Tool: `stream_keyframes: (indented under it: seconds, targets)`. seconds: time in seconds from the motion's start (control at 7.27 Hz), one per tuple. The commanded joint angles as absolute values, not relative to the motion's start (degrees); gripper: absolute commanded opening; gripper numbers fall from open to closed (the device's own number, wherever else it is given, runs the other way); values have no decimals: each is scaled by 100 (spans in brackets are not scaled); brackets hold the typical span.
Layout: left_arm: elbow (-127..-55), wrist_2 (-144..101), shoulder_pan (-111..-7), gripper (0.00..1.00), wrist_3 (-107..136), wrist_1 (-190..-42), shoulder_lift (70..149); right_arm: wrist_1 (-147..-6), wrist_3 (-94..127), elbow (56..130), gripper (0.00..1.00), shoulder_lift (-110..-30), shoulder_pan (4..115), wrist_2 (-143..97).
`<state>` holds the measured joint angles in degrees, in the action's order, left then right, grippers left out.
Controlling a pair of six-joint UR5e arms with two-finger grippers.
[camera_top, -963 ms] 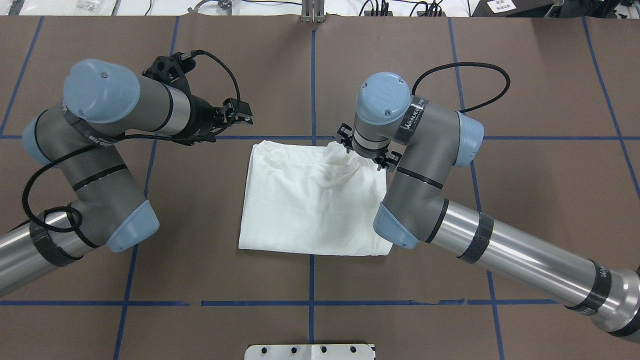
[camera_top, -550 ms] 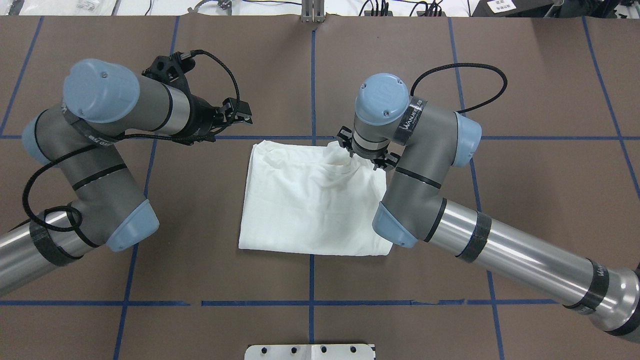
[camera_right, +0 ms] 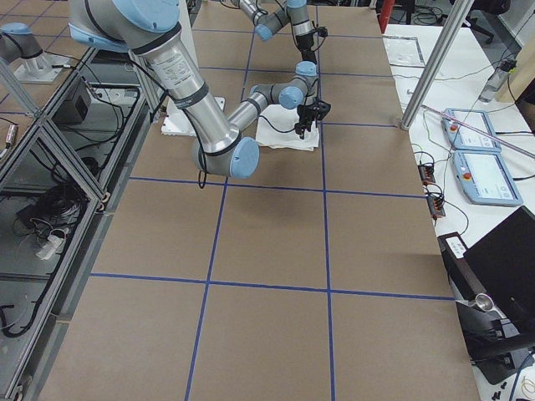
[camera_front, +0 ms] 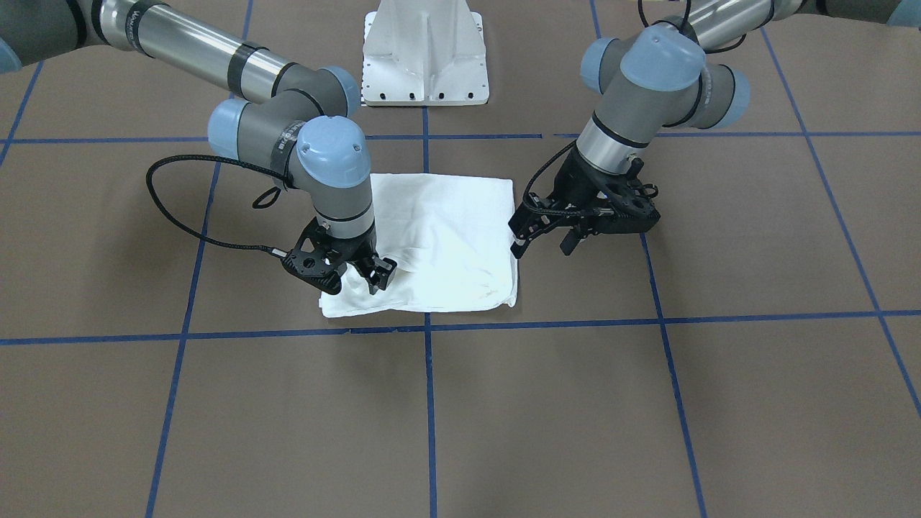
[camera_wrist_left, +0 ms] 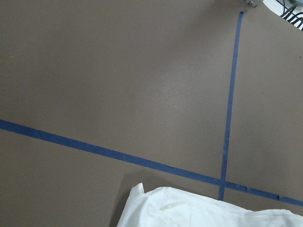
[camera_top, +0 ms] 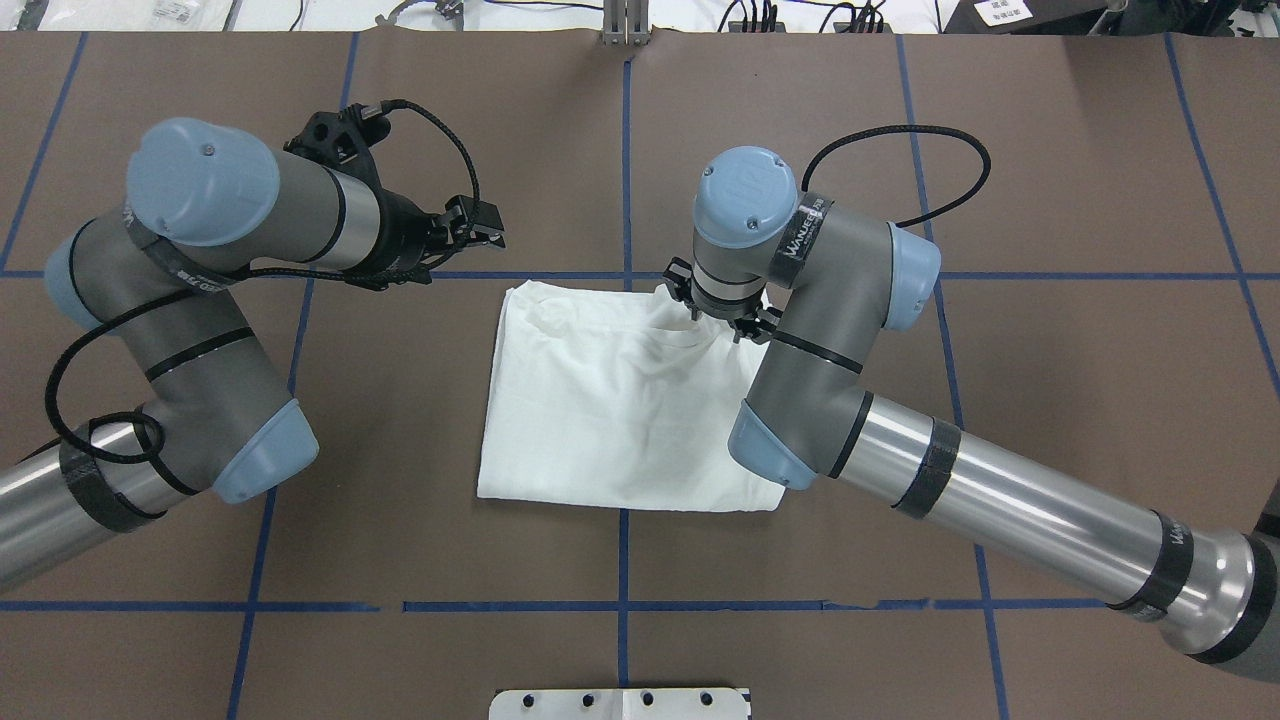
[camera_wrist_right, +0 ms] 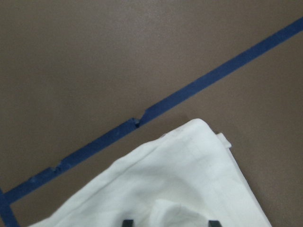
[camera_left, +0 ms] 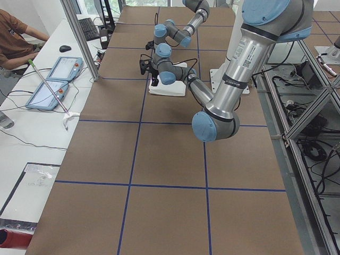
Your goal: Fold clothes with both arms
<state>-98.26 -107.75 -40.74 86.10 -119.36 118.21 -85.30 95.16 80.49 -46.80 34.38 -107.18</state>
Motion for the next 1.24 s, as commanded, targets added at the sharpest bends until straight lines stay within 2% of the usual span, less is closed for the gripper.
stream_keyframes:
  seconds: [0.0,0.28,0.55,0.69,0.83,1.1]
  targets:
    - [-9826,-10775,-4069,100,8613,-11936,11821,-8534,9484,7989,26,-4676,3428,-10810]
    - [-9835,-10775,-4069,100,8613,-11936,11830,-8552,9448,8024,15,-4676,3428,-10907]
    - [-9835,-10775,-4069,100,8622,-11936,11830,-8578,9448,8086,15,-4702,3454,-10942]
    - [-9826,-10775,-4069,100,8622,-11936,11821,-8578,9448,8086,18,-4711,3454,-10934]
    - [-9826,-10775,-4061,100,8622,-11944,11821,-8578,9448,8086,27,-4711,3454,-10907]
    - [-9826,-10775,-4061,100,8631,-11944,11821,-8561,9431,8086,31,-4729,3463,-10837]
